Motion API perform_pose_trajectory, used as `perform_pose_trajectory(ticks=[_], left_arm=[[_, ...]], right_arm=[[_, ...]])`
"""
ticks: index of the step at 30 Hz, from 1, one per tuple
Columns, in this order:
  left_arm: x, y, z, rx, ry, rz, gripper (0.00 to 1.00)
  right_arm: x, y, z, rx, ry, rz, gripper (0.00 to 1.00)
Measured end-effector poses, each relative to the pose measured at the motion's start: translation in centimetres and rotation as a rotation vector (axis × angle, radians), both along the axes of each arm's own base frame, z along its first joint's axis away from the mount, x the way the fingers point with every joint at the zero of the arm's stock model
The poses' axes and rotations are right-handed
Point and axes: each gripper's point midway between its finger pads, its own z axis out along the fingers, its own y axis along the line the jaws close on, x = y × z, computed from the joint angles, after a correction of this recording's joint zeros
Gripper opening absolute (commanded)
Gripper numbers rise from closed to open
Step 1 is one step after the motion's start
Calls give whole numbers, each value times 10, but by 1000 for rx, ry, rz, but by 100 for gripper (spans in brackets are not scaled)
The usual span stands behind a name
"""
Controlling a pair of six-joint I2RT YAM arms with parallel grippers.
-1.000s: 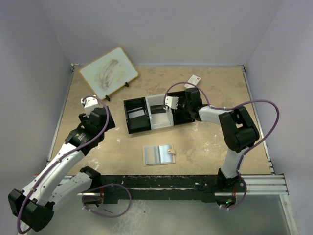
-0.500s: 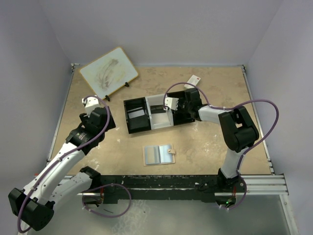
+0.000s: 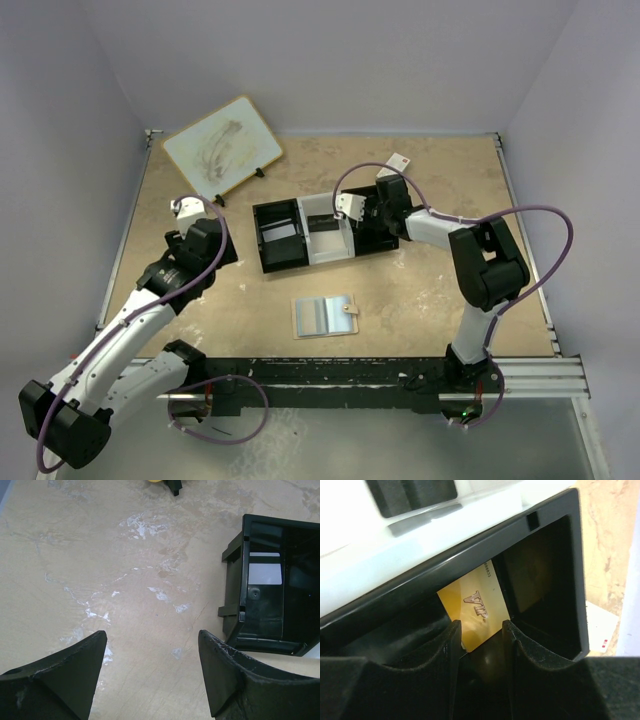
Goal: Take the credit cards out of the card holder
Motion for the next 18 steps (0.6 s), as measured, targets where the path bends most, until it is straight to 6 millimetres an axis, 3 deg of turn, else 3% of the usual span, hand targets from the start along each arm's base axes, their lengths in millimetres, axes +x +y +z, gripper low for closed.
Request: perform_pose_trajectory(ticks=[8,13,18], left_arm=[[0,-1,-1,-4,4,-6,71],[0,-2,-2,-4,7,-7,71],[0,-2,-2,-4,8,-7,71]], right_arm=[[-3,-6,-4,-11,25,-36,44],[7,-5,8,74,-4,-139,45],[12,-4,37,290,22,-371,40]])
